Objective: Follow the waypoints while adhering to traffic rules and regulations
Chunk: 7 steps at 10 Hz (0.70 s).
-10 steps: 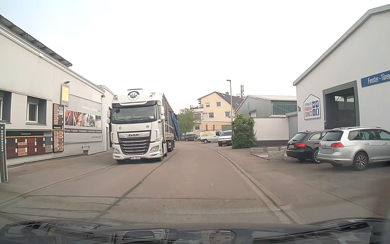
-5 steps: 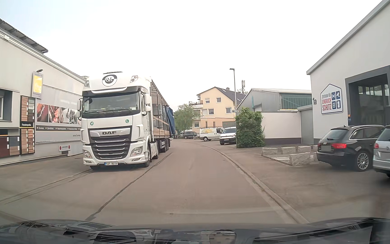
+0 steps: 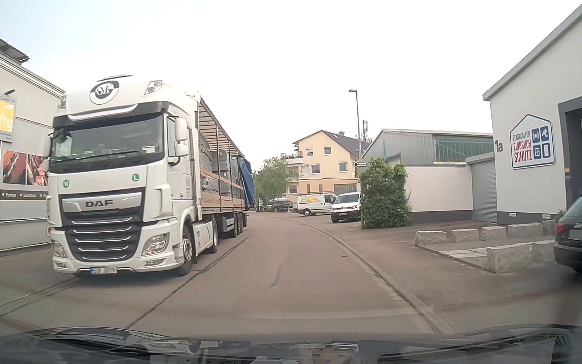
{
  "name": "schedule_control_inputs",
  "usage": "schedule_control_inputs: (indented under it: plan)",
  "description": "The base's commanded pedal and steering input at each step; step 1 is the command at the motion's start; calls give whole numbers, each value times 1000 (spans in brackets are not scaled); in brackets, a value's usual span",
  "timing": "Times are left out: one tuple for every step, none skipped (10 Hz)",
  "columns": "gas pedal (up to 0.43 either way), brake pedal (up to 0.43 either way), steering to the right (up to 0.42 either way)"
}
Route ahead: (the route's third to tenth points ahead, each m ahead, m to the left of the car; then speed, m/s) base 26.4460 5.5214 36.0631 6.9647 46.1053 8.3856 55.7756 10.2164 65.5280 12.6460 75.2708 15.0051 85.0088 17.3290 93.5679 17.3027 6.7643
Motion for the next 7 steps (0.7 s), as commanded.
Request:
schedule_control_inputs:
  plan:
    - [0, 110, 1]
    - [0, 116, 0]
    - [0, 110, 1]
    - [0, 104, 1]
    - [0, 91, -1]
    - [0, 79, -1]
    - [0, 61, 0]
